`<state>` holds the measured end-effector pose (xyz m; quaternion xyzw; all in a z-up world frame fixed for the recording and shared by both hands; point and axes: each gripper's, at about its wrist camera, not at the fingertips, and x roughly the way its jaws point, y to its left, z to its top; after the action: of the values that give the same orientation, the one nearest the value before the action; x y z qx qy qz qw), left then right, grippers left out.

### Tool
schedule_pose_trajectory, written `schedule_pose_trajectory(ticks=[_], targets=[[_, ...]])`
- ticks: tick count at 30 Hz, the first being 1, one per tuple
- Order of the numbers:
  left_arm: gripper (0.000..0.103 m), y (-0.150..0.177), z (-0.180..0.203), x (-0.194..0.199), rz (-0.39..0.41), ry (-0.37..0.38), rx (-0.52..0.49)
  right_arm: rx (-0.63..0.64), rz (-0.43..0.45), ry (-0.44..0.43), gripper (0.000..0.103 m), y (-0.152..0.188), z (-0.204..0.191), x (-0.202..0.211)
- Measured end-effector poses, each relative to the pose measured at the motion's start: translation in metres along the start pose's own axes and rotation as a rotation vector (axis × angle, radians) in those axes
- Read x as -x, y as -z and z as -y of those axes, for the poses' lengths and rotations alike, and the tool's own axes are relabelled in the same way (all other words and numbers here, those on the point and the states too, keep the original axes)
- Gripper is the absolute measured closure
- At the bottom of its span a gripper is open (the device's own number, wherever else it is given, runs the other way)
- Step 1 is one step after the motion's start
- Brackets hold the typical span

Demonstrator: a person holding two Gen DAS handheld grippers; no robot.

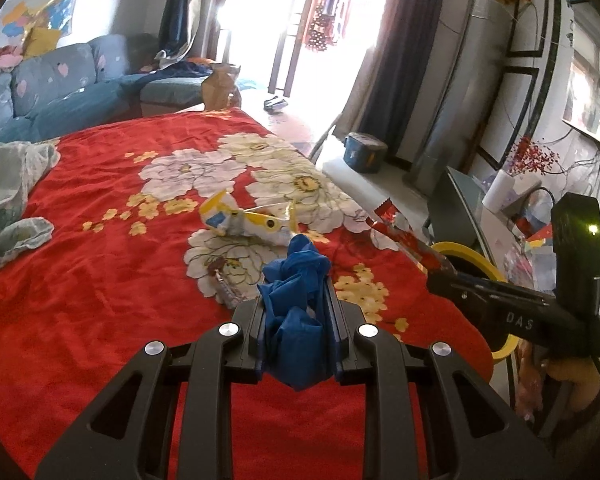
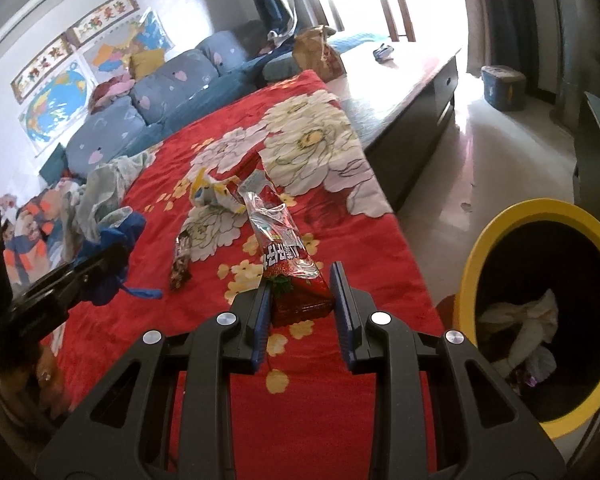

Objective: Collect trash
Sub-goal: 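Carry the blue cloth and red chip bag with both tools over the yellow bin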

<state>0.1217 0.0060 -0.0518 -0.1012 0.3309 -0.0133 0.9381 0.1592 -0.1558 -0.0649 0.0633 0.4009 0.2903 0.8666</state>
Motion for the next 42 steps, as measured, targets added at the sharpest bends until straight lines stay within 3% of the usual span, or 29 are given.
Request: schedule_pose_trajectory(ticks=[16, 42], targets=[[0.081, -0.004, 0.036, 0.005, 0.011, 0.045, -0.079, -0.039, 0.048, 0.041, 0.081, 0.001, 0.023, 0.027], [0.081, -0.001, 0.133, -0.002, 0.020, 0.160, -0.254, -0.204, 0.161, 0.126, 0.081, 0.001, 0.093, 0.071]])
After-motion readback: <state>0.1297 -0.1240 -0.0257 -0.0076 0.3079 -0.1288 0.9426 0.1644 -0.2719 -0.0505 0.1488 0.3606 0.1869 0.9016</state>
